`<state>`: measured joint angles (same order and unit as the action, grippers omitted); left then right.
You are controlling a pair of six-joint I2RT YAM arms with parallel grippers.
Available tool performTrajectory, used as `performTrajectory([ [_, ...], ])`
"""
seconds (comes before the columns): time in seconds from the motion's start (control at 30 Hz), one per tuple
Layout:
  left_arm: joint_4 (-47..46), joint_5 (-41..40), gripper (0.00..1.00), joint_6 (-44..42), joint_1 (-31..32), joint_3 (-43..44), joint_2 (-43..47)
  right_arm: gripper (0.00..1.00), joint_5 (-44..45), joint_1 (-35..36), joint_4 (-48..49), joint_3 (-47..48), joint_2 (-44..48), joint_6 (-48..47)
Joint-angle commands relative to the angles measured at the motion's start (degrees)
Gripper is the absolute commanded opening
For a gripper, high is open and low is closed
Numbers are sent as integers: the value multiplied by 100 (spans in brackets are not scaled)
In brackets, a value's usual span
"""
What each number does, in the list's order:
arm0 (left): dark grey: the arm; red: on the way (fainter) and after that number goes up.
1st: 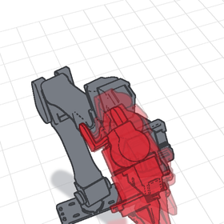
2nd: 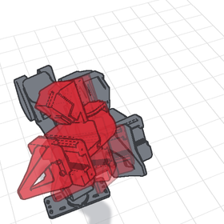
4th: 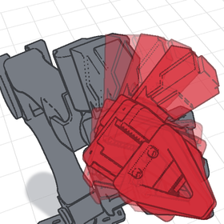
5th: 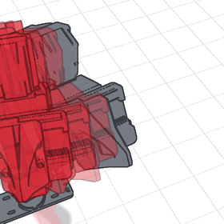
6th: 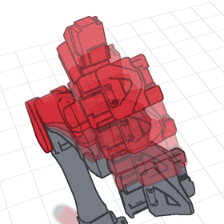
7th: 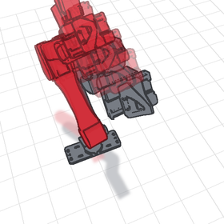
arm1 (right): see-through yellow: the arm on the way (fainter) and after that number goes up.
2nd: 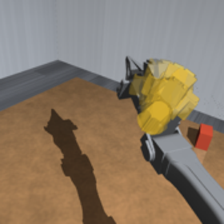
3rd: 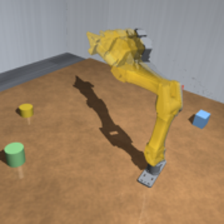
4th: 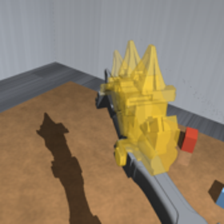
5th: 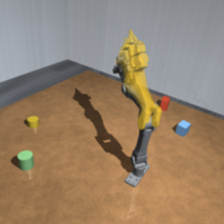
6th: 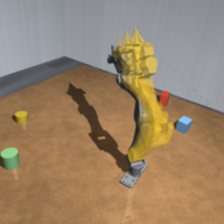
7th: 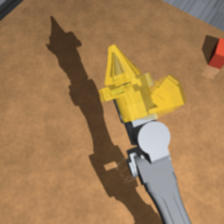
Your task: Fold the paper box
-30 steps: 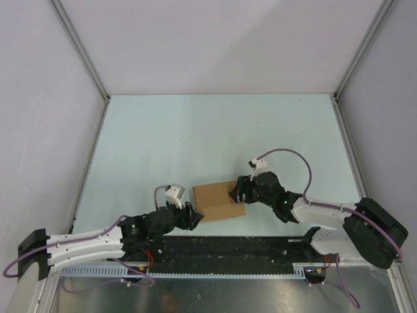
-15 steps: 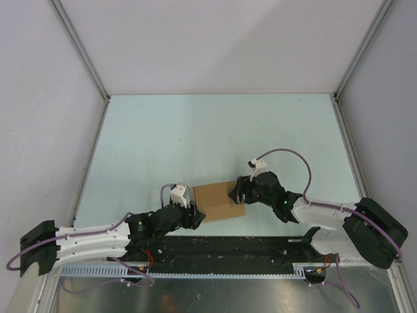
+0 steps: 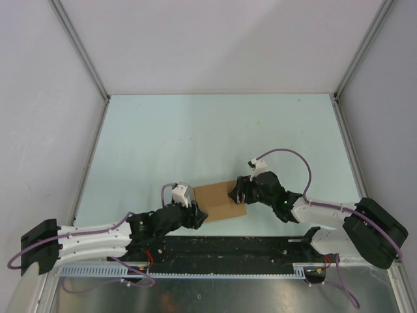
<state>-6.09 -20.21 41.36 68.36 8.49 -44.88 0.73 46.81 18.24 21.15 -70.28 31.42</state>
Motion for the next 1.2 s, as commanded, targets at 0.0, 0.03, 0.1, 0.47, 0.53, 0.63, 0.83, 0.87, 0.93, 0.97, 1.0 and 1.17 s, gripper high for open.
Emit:
performTrajectory([
  [0.0,-367,96,65,-93,28,206,-55,70,-20,39,83,206,15,-39],
  [0.03,-393,139,65,-93,28,214,-143,70,-12,48,92,206,14,-39],
  [0.1,-498,183,63,-93,28,223,-231,70,-12,57,101,206,6,-31],
  [0.47,-569,263,64,-102,28,232,-416,70,-20,65,101,206,-21,-31],
  [0.53,-578,272,64,-93,29,232,-390,70,-12,65,118,206,-38,-31],
  [0.63,-604,350,64,-93,28,249,-363,70,-20,74,127,206,-56,-31],
  [0.83,-421,448,66,-120,20,285,-276,70,-3,92,22,197,23,-39],
  [0.87,-341,404,66,-68,28,302,-284,70,14,83,13,197,32,-39],
  [0.93,-79,255,67,3,29,372,-319,71,41,83,-22,197,84,-31],
  [0.97,19,237,68,64,29,416,-328,70,50,83,-31,206,93,-39],
  [1.0,107,219,68,100,29,443,-328,70,59,92,-57,197,111,-39],
  [1.17,415,157,69,346,20,478,-144,70,252,144,-136,197,155,-57],
])
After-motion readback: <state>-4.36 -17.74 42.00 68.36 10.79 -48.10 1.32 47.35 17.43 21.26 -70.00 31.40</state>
